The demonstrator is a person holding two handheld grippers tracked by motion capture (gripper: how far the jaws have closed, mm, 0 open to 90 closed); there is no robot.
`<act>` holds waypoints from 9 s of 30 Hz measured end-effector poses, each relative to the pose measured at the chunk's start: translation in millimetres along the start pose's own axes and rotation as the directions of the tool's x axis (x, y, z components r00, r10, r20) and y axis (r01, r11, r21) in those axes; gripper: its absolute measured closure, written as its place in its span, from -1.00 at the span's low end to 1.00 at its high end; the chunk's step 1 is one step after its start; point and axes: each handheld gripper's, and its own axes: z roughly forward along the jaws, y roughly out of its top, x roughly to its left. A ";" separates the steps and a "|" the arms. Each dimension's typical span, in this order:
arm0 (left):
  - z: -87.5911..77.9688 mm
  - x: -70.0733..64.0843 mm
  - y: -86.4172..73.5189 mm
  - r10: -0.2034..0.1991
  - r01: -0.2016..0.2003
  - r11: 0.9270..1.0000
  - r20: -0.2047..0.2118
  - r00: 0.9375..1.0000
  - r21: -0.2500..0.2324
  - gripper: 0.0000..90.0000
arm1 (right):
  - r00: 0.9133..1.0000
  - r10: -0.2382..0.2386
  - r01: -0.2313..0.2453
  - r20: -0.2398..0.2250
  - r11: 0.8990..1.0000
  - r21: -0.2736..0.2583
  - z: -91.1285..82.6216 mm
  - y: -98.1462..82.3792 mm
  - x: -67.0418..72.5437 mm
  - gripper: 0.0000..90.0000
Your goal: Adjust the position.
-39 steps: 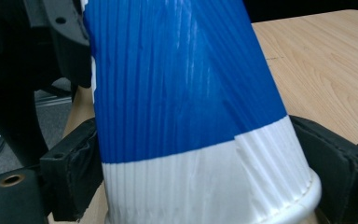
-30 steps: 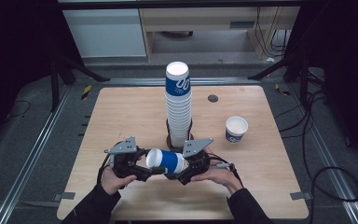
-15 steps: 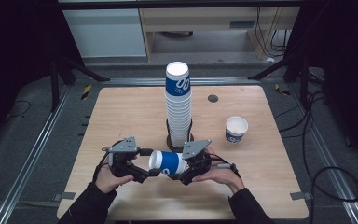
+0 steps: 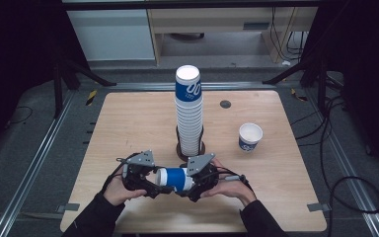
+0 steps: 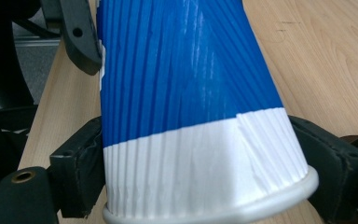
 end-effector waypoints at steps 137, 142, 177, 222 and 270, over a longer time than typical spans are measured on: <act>-19.4 3.7 -6.1 0.098 -0.089 0.981 0.039 0.994 -0.175 -0.41 | 0.981 0.176 -0.190 -0.076 0.947 -0.259 -51.8 1.3 -16.4 -0.85; -14.3 -3.0 -3.4 0.121 -0.110 0.980 0.054 0.991 -0.169 -0.41 | 0.978 0.177 -0.202 -0.114 0.941 -0.273 -49.5 3.2 -14.5 -0.86; 0.4 0.3 -7.1 0.122 -0.122 0.992 0.013 0.992 -0.009 -0.63 | 0.982 0.144 -0.162 -0.124 0.975 -0.150 -37.5 -0.9 -11.0 -0.65; -11.9 7.3 -8.5 0.064 -0.075 0.983 -0.069 0.996 -0.166 -0.41 | 0.978 0.211 -0.204 -0.002 0.942 -0.266 -54.5 4.5 -18.2 -0.83; 13.3 -10.2 -4.1 0.107 -0.112 0.987 -0.048 0.993 -0.114 -0.50 | 0.968 0.223 -0.248 -0.112 0.916 -0.314 -44.9 12.8 -10.7 -0.54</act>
